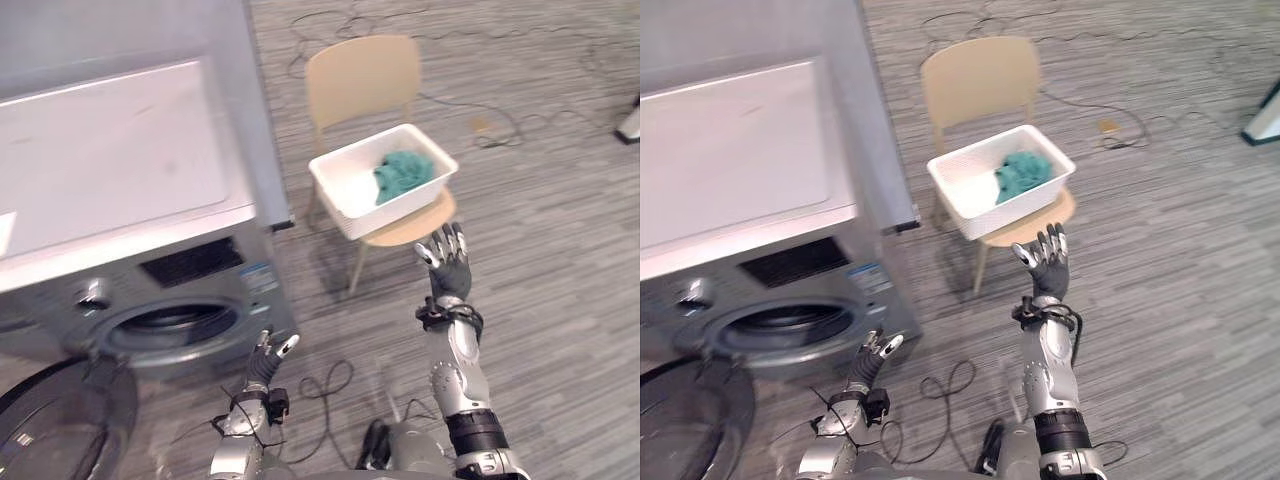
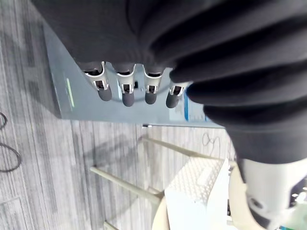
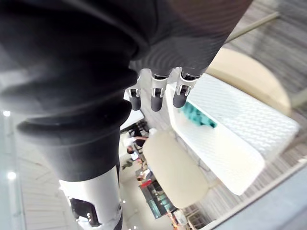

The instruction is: Pick up the laundry basket with both hands and put the clothes into the washing machine.

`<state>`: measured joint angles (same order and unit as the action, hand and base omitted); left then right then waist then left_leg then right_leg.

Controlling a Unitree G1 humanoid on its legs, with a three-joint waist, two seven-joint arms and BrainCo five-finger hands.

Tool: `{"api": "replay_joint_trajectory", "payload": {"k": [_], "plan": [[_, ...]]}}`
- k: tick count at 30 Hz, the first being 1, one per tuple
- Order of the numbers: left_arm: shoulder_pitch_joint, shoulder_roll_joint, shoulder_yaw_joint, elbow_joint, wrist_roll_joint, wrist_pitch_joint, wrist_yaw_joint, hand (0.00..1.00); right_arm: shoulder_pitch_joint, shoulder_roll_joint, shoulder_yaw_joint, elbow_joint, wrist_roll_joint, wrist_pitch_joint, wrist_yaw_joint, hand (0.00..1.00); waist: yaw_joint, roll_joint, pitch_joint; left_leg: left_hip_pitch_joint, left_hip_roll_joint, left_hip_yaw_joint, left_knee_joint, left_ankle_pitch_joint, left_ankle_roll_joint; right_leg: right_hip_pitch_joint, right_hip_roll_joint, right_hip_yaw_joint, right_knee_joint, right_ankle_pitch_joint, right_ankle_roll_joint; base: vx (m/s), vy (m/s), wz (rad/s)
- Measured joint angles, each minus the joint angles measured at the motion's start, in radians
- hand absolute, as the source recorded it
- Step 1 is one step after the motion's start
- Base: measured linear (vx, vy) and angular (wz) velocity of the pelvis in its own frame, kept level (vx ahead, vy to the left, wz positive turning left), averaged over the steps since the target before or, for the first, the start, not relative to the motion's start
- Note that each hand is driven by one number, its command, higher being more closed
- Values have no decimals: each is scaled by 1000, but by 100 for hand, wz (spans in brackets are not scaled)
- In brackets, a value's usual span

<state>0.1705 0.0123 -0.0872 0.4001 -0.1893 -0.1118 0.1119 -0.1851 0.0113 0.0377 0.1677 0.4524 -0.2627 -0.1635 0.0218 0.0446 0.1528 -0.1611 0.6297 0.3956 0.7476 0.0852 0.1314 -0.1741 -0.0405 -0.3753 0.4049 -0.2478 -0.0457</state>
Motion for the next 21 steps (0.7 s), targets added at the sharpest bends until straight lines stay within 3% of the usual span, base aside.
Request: {"api": "replay_joint_trajectory", "payload": {"k": [1,2,3,5,7,8,10,11,12,13,14,16,17,19,21], "plan": [[17,-14,-1,-3,2,0,-3,0,-24,-17,12,-1,-29,4,-8,0,15,3,-2,-66,-67,-109,140,-74,-28,36,24,45,-57,16,-22,323,-300,-145],[25,-20,-1,-5,4,-1,-4,0,-32,-22,13,-2,-37,5,-8,0,21,5,-3,-96,-114,-153,186,-107,-56,55,33,61,-84,21,-28,343,-248,-101],[42,-25,0,-7,5,-2,-5,0,-49,-24,14,-3,-50,6,-8,0,22,7,-3,-147,-193,-200,239,-165,-92,103,53,85,-138,30,-40,248,-138,-57],[56,-25,6,-6,6,-2,-6,0,-72,-24,34,-22,-69,6,-8,0,31,15,-1,-200,-279,-190,238,-238,-106,179,95,120,-216,37,-49,333,-137,-55],[67,-25,19,-1,8,-2,-12,0,-128,-25,69,-36,-125,7,-10,0,73,23,-2,-258,-384,-149,157,-299,-134,237,128,180,-267,34,-53,349,-84,-79],[69,-25,26,2,9,-2,-19,0,-152,-27,82,-36,-148,7,-10,0,84,25,-1,-277,-415,-137,123,-306,-137,252,132,198,-280,33,-56,399,-30,-92],[66,-27,78,25,8,-4,-23,0,-233,-41,120,-35,-247,9,-12,0,124,40,-7,-299,-522,-136,-111,-282,-166,300,151,226,-297,30,-54,426,-26,-96],[66,-27,99,42,5,-8,-22,0,-247,-40,130,-35,-268,9,-13,0,136,53,-13,-279,-527,-133,-194,-254,-174,317,171,233,-289,26,-48,527,-59,-98],[41,-4,141,115,3,-7,-20,0,-247,-15,140,-33,-287,13,-15,0,160,24,-18,-233,-529,-118,-199,-247,-73,320,165,237,-200,-3,-29,354,-44,-56],[29,6,151,145,5,-3,-16,0,-244,-4,140,-32,-292,16,-17,0,157,13,-18,-203,-531,-121,-209,-256,-60,297,150,224,-107,-14,-11,666,-62,-29],[24,33,168,170,7,9,-12,0,-243,20,139,-33,-298,17,-14,0,148,3,-20,-126,-533,-117,-212,-293,-57,187,92,197,259,-6,117,413,-13,8],[25,52,169,172,8,18,-2,0,-241,30,151,-36,-300,20,-6,0,147,-3,-23,-50,-545,-122,-206,-321,-35,83,26,171,590,38,245,517,-14,22],[25,54,171,165,12,19,4,0,-241,27,155,-41,-307,26,-3,0,139,-3,-23,-15,-547,-133,-215,-327,-26,53,-8,147,669,38,245,485,-40,48],[25,52,185,160,33,18,11,0,-240,22,175,-55,-321,33,14,0,129,-5,-29,45,-551,-176,-271,-329,-29,8,-77,87,683,25,223,345,-70,51],[24,50,198,166,44,18,20,0,-238,2,193,-79,-375,33,28,0,125,-15,-45,67,-553,-257,-327,-331,-57,-51,-138,75,535,0,132,307,-163,76]]}}
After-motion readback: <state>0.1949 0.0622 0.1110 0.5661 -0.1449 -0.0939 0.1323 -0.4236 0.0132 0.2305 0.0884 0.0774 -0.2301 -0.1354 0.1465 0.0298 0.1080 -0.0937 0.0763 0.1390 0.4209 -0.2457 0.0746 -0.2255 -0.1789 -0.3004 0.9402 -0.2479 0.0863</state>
